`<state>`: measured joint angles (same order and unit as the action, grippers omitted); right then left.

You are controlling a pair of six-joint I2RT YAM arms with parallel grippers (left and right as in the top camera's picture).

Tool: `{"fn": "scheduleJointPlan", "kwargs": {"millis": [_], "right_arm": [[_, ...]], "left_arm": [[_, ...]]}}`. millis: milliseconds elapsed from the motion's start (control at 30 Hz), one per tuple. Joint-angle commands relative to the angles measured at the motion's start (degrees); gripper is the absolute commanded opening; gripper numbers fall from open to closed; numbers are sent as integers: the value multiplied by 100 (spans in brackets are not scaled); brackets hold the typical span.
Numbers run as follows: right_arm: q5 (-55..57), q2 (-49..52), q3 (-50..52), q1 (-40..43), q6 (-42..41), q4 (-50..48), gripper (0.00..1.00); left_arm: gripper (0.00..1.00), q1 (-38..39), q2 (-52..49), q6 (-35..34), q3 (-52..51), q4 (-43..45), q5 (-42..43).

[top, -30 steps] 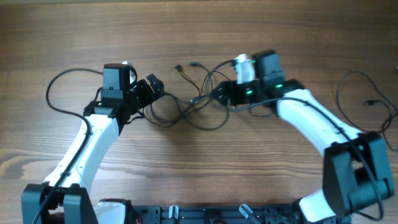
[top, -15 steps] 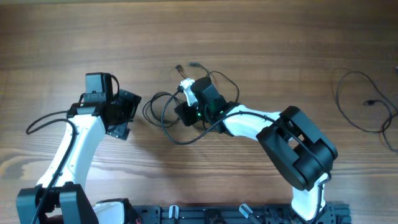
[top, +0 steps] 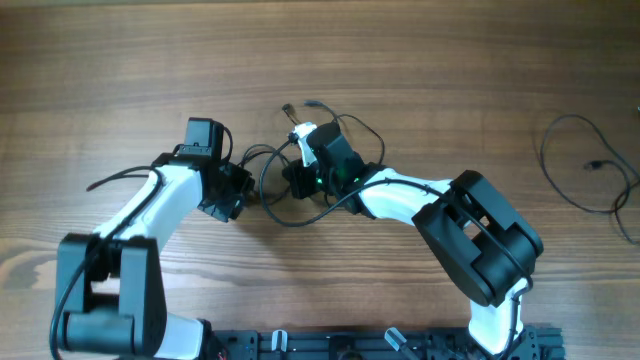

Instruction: Untangle cables

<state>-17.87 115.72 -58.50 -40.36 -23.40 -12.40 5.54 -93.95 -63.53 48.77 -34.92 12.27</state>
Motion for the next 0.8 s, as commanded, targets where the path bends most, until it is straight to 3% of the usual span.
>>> {"fn": "scheduleJointPlan", "kwargs": {"millis": [0, 200, 300, 433, 533, 633, 733, 767], "right_arm": [[-63, -20, -33, 50, -68, -96, 4], [-262, -2809, -42, 1604, -66, 507, 4], [446, -4653, -42, 2929, -83, 1786, 4], [1451, -6043, -42, 3982, -57, 3410, 4], [2358, -6245, -42, 4162, -249, 4286, 4], [2739, -6013, -42, 4162, -1377, 4684, 4], [1132, -5598, -39, 4122, -1005, 4586, 5], [-756, -5180, -42, 4009, 328, 4081, 5]], "left_arm": [[4, 24, -341, -35, -4, 492, -42], [4, -39, -400, 28, -4, 20, -1106], [4, -229, -400, 26, -4, -92, -1565], [4, -813, -400, 7, -4, -68, -1843], [4, -1585, -400, 4, -4, -114, -1884], [4, -2500, -400, 9, -4, -422, -1880], [4, -2924, -400, 33, -4, -636, -1878], [4, -2935, -400, 181, -7, -669, -1869]]}}
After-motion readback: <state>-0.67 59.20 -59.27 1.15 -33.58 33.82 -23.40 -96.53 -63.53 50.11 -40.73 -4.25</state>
